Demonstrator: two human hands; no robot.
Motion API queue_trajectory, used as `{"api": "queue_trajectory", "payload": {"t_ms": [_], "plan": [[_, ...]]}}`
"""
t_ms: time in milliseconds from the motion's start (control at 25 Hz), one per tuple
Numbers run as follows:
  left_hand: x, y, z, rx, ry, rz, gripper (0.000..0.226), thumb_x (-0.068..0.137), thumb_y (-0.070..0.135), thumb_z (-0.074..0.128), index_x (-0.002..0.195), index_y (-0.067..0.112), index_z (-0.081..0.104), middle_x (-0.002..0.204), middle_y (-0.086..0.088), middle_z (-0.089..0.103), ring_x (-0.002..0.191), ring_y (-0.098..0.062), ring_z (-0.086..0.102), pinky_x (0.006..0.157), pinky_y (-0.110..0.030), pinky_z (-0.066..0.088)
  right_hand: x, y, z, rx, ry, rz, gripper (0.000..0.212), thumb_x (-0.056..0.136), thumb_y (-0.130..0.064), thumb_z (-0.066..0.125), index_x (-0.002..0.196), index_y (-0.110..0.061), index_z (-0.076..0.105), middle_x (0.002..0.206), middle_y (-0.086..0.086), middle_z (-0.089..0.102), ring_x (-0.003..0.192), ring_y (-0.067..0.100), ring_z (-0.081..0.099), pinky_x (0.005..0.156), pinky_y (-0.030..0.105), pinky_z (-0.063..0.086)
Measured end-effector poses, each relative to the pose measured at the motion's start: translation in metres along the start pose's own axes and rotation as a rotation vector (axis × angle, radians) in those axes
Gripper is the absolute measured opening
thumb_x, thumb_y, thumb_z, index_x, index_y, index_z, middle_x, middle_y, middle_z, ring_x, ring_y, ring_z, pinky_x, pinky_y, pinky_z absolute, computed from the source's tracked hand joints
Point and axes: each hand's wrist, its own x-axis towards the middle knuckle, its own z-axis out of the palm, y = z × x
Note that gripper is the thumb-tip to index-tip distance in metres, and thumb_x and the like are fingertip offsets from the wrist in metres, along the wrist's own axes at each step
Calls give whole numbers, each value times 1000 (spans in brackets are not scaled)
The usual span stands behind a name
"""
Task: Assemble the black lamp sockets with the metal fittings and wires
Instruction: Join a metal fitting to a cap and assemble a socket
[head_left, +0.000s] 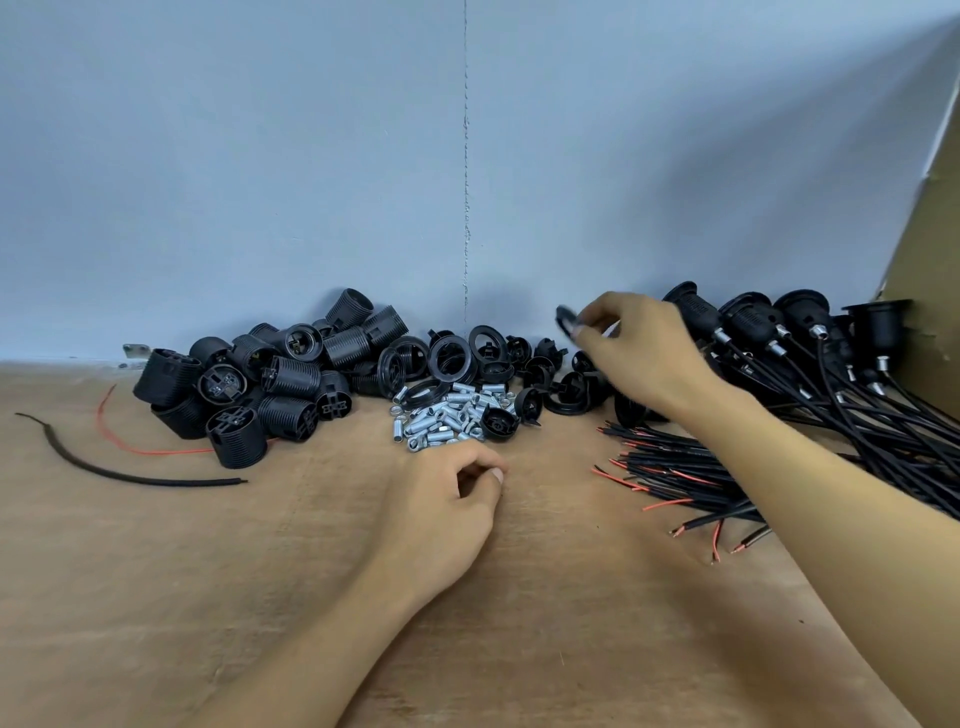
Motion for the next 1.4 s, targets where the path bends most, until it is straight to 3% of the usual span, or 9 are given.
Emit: {"api": "queue_trajectory", "payload": {"t_ms": [80,160,360,680,840,1040,1200,1280,1400], "plan": [[0,0,-1,1,3,2,19,93,16,68,88,33,77,87,32,69,88,11,63,74,-2,41,-18,-4,14,-234,-109,-110,10,86,-27,58,88,-22,67,89,-3,65,83,23,63,69,32,50],[0,-1,0,8,7,7,20,92,16,68,87,33,77,86,32,69,88,10,63,74,-2,42,-33,-4,27,-474,-171,-163,10,86,-25,54,86,-16,58,95,3,58,88,32,60,66,34,39],[0,-2,0,10,-5,-6,20,93,16,67,87,33,76,85,31,69,87,9,64,71,-3,42,-40,-2,39,-729,-253,-164,17,94,-26,50,100,-15,63,111,6,55,91,28,59,77,35,28],[0,-1,-1,0,-6,-11,20,93,16,68,86,33,76,84,31,69,87,9,63,73,-2,40,-30,-4,41,-828,-282,-35,19,98,-24,51,110,-14,62,124,11,54,107,31,60,79,36,28],[-1,1,-1,-3,-8,-9,23,93,15,67,85,35,75,86,33,68,88,11,62,73,-1,40,-30,-4,44,-856,-237,-26,19,98,-21,52,111,-12,63,118,11,58,104,31,60,79,35,32],[0,1,-2,-3,-12,-9,24,93,15,67,83,36,73,87,34,67,88,12,61,72,0,40,-33,-6,38,-728,-246,-81,25,99,-35,53,105,-13,63,113,9,58,102,32,60,81,38,37],[0,0,-1,-5,-11,-20,21,93,16,68,85,34,75,85,31,69,87,9,63,72,-3,41,-23,-11,32,-714,-347,-61,8,94,-22,55,89,-15,57,110,8,56,86,29,54,70,33,35],[0,0,0,-9,-7,-25,20,93,17,68,87,34,75,82,28,70,86,10,63,72,-3,42,-19,-9,33,-698,-359,-44,11,94,-21,53,85,-14,54,108,9,54,82,29,49,69,33,35],[0,0,0,-13,-5,-25,20,93,17,68,87,34,76,82,26,70,87,11,62,72,-2,41,-14,-3,35,-501,-212,20,26,100,-30,49,87,-9,56,102,13,52,89,36,55,69,35,35]]}}
